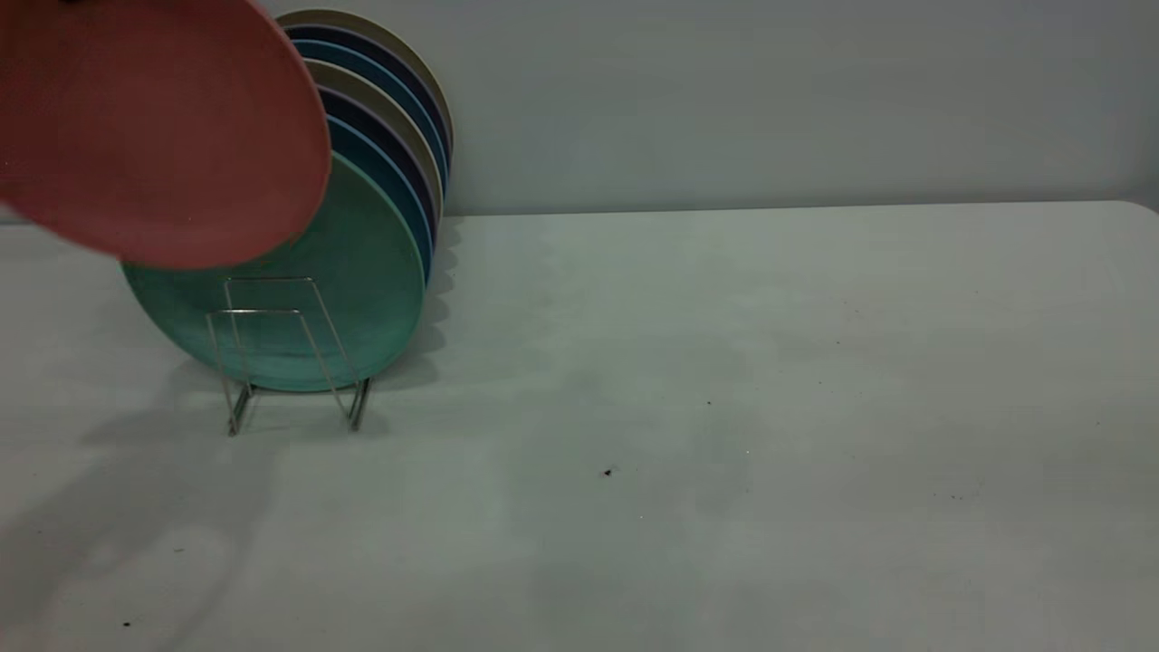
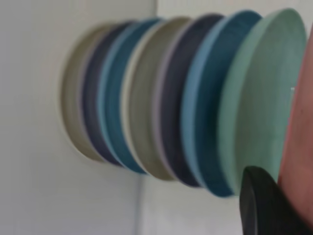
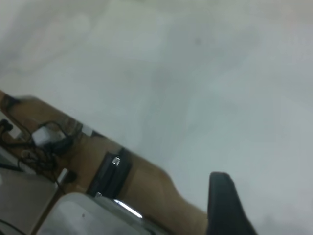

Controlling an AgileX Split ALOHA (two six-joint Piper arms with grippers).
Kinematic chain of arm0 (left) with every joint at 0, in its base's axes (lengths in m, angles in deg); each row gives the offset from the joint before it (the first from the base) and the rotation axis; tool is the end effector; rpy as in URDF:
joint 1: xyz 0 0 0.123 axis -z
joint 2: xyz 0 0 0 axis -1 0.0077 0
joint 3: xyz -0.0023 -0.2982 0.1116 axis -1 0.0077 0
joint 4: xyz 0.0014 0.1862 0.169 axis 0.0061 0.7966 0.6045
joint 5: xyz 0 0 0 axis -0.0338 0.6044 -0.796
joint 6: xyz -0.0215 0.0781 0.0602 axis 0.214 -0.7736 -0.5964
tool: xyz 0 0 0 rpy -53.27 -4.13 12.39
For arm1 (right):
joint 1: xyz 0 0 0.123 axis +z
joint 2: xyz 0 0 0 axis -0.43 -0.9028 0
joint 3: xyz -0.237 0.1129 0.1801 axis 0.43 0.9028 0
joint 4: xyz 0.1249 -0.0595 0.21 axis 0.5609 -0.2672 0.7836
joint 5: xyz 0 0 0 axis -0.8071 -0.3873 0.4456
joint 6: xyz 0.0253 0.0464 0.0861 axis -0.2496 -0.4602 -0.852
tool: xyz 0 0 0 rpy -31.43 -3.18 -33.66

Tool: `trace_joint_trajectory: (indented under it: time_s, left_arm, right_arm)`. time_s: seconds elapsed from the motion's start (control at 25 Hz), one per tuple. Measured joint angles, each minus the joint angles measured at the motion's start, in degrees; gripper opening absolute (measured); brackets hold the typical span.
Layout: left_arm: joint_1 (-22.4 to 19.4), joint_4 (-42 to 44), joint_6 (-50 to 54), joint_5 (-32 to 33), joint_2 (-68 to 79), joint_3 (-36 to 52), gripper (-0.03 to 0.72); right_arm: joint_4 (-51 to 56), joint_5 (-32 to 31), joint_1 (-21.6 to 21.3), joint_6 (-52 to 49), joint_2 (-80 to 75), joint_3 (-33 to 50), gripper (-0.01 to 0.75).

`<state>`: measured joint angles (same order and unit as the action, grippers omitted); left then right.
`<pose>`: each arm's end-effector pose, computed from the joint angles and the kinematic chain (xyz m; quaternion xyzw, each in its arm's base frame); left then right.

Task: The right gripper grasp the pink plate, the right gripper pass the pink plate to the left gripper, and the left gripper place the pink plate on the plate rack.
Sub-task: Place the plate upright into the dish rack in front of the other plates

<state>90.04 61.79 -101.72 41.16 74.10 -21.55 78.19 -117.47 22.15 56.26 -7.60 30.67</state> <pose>0.3469 -0.0240 0.3301 0.6227 0.6597 0.1910 0.3750 0.0561 0.0479 0.3447 -0.2038 0.8990 0.1872 0.3395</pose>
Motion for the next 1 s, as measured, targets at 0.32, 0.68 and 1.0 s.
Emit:
trace_joint_trajectory:
  time_s: [0.32, 0.68, 1.0]
  left_arm:
    - [0.00, -7.70, -16.40, -1.79, 2.38, 0.05, 0.107]
    - [0.00, -7.65, -16.45, -2.39, 5.14, 0.05, 0.107]
    - [0.00, -7.65, -16.45, -3.80, 8.69, 0.05, 0.107]
  right_arm:
    - [-10.48, 1.08, 0.00, -8.78, 12.26, 6.51, 0.444]
    - [-17.76, 0.67, 0.00, -12.41, 16.82, 6.58, 0.444]
    - [-18.28, 0.67, 0.00, -12.72, 16.82, 6.58, 0.442]
